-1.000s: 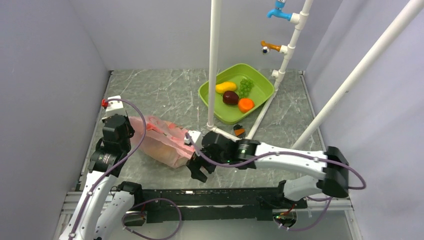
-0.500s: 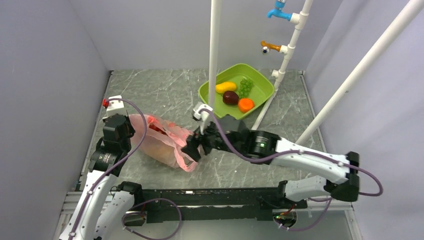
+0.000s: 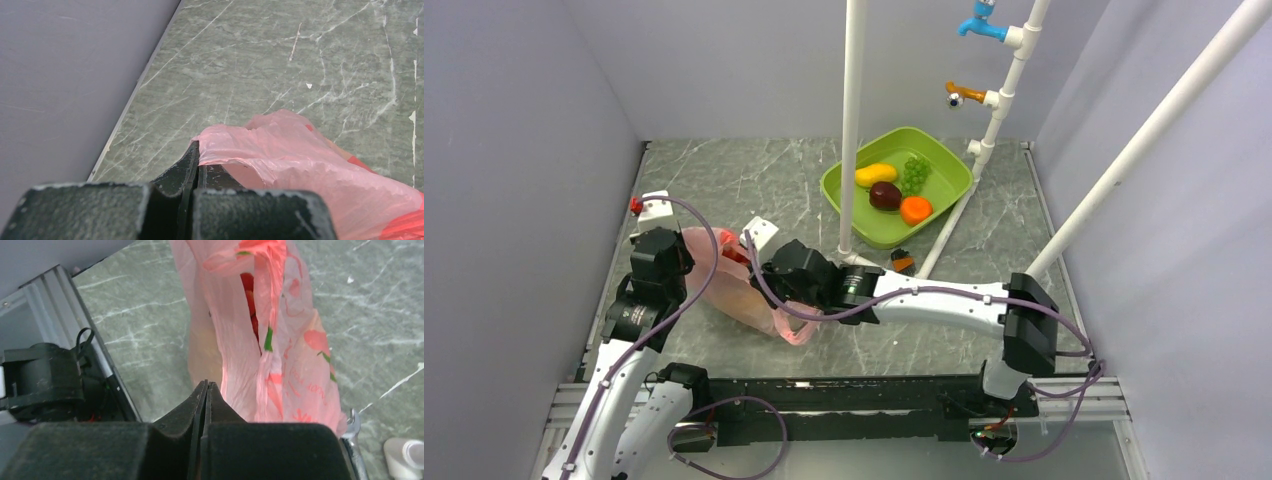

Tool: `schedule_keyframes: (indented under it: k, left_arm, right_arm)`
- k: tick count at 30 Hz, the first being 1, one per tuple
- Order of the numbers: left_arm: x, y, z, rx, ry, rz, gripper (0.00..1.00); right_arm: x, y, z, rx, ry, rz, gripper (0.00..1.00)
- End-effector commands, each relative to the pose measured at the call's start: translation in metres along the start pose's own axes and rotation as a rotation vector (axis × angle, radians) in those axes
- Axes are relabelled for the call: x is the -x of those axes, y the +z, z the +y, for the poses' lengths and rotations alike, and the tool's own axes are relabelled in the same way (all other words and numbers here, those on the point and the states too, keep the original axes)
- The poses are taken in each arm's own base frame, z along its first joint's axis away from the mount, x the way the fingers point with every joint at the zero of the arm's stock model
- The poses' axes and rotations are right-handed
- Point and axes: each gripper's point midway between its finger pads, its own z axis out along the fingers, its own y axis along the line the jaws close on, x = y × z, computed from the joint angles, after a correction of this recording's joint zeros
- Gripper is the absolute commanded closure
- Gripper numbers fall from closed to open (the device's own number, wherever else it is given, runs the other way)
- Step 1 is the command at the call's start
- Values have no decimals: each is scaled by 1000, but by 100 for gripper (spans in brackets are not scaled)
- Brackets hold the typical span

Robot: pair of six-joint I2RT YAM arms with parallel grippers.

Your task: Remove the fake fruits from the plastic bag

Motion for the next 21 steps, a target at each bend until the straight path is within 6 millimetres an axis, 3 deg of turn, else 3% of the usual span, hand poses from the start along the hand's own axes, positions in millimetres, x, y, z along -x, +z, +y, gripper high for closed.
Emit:
schedule_keyframes:
  k: [1,8,10,13,16,21]
  left_arm:
    - [23,-5,-1,-17,-33,-63,100]
    - [28,-10,1,-22,-52,-89,100]
    - [30,-12,2,-24,-64,-97,100]
    - [33,-15,0,-40,-111,-100,100]
    - [37,-17,-9,-96,-188,-95,100]
    - [27,-18,-26,-137,-307,38,100]
  right_arm:
    - [55,15,1,-28,-77,-187,100]
    - [53,58,-31,-91,-138,-141,100]
    - [43,70,-44,-133,-155,-123,100]
    - [13,86,-54,-163,-197,-58,100]
    - [-16,87,-27,-57,-163,-23,100]
    - [-35,55,28,131,-67,-91,100]
